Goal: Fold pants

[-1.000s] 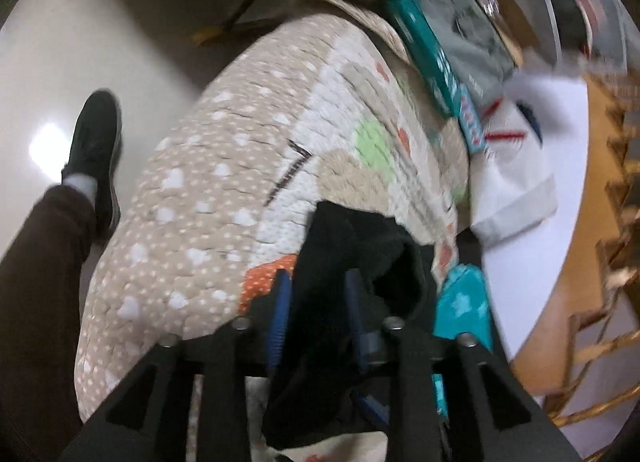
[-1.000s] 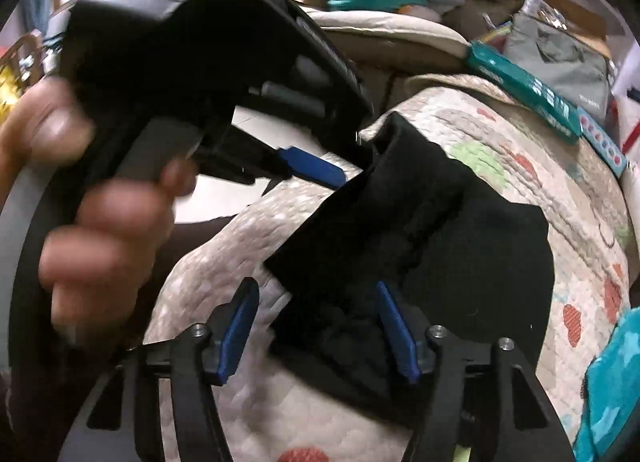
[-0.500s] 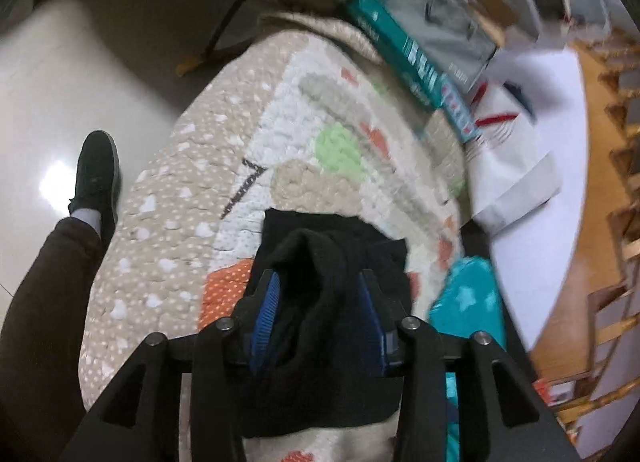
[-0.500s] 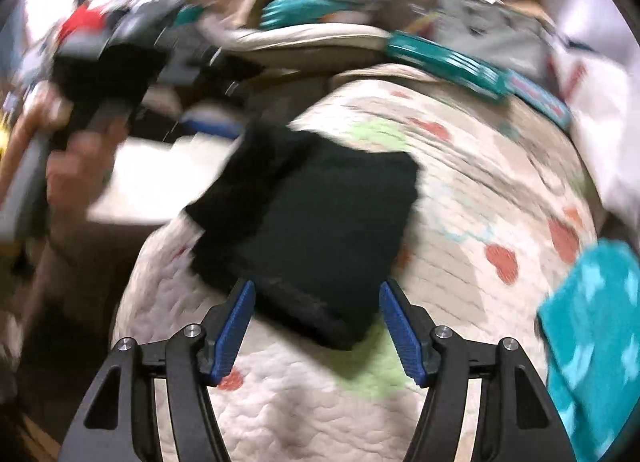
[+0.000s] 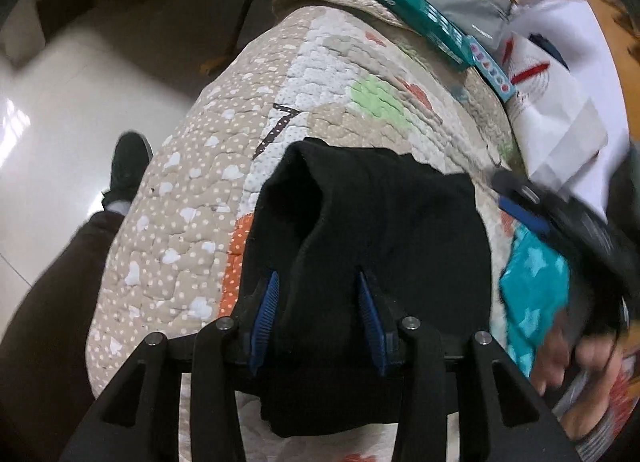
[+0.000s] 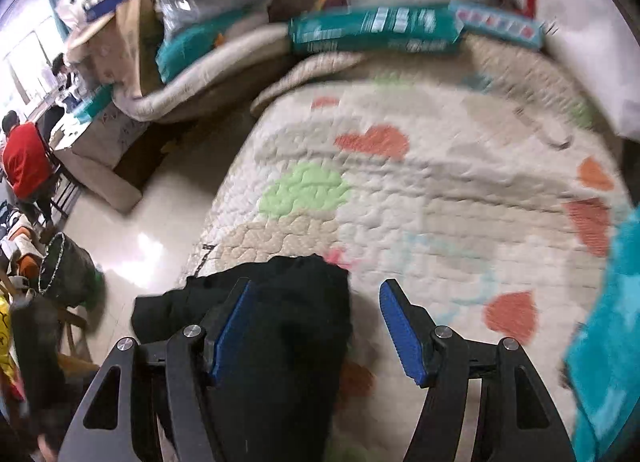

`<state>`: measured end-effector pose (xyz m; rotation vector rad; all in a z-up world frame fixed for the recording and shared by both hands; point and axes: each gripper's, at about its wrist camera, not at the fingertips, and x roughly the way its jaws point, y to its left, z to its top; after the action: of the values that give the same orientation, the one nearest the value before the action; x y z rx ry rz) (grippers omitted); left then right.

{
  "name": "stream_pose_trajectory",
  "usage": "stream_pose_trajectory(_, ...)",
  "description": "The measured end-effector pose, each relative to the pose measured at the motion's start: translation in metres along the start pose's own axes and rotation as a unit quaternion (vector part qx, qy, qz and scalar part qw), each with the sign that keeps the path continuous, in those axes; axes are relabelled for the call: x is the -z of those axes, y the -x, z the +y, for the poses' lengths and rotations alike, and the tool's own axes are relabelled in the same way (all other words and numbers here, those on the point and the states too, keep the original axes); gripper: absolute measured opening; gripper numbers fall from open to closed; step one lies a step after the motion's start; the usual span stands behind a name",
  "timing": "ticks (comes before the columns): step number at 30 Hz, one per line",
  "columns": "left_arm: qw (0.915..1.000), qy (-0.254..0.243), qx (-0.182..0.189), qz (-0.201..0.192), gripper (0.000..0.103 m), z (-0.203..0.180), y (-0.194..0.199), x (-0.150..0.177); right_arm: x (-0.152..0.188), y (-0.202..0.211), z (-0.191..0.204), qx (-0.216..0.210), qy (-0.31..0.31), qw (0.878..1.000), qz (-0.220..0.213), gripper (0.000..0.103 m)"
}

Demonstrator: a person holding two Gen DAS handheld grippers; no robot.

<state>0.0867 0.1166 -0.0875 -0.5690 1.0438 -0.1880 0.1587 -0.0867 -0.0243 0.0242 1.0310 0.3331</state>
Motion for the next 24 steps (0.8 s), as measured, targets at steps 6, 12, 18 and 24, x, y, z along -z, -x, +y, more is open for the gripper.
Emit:
stream_pose_trajectory(6, 0.9998, -0.005, 0.011, -0.014, 0.040, 0.003, 0.000, 0.008, -0.006, -0.045, 0.021, 0.067, 0.078, 0.993, 0.060, 0.014)
stream_pose_trajectory(12, 0.9997, -0.005, 0.016, -0.016, 0.041, 0.006, -0.004, 0.009, -0.026, -0.049, -0.007, 0.142, 0.013, 0.989, 0.041, 0.010)
stream_pose_trajectory(18, 0.9976, 0.036, 0.058, -0.010, 0.041, 0.021, 0.017, 0.002, -0.002, -0.004, -0.035, 0.080, -0.031, 0.996, 0.017, 0.028)
stream_pose_trajectory(24, 0.9938, 0.084, 0.066, -0.032, 0.050, 0.043, 0.036, -0.005, 0.049, 0.035, -0.036, 0.004, -0.043, 0.999, -0.020, 0.084)
